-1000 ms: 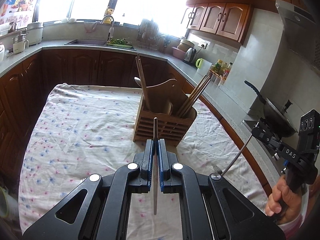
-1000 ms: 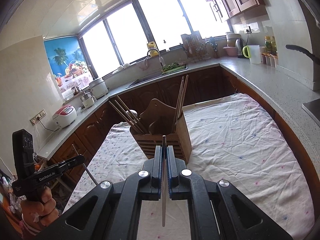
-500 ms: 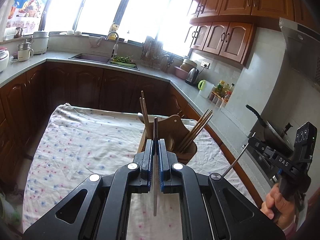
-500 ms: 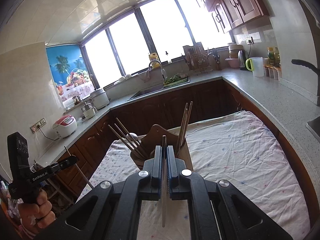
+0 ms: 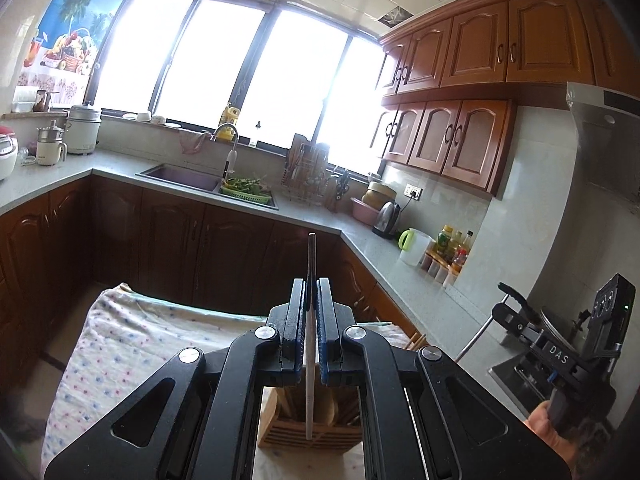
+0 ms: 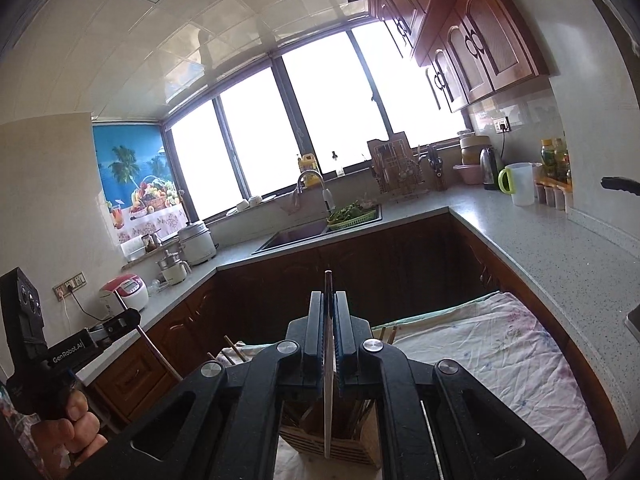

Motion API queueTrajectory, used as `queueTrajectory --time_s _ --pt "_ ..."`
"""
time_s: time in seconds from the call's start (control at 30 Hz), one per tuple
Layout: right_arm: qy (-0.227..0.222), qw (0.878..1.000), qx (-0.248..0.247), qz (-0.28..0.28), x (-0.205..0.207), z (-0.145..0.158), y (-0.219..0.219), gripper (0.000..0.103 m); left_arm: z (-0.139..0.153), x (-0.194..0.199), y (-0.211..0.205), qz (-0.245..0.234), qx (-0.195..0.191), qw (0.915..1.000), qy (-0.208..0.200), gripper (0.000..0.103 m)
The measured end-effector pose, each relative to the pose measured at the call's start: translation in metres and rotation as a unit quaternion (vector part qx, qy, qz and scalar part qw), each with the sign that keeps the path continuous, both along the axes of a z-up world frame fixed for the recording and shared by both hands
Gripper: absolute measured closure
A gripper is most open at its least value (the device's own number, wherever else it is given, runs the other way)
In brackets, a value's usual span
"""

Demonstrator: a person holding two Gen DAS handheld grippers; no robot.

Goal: Organize utensils
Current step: 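Lift the steel chopstick with the left tool over the holder while the right tool carries its chopstick there, then open the left tool to drop the steel chopstick into the holder while the right tool releases its chopstick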

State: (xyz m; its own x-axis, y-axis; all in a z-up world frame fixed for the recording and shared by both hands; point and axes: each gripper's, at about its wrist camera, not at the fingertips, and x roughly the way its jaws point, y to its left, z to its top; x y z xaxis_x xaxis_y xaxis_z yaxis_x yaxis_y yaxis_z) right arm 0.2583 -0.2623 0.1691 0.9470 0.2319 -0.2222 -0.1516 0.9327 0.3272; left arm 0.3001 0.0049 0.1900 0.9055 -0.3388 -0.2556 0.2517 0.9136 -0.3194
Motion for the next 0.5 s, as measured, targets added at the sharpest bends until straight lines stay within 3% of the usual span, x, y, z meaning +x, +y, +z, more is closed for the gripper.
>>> queueTrajectory --time_s 0.2,0.5 --pt "-0.006 1.0 -0.001 -0.014 0.02 -0.01 -0.002 0.099 -0.019 0.027 -0.015 0.015 0.002 0.9999 -0.007 0.099" --pt "0.027 1.0 -0.005 -0.012 0.036 -0.053 0.005 0.099 -0.077 0.043 -0.025 0.021 -0.002 0.9993 0.032 0.099"
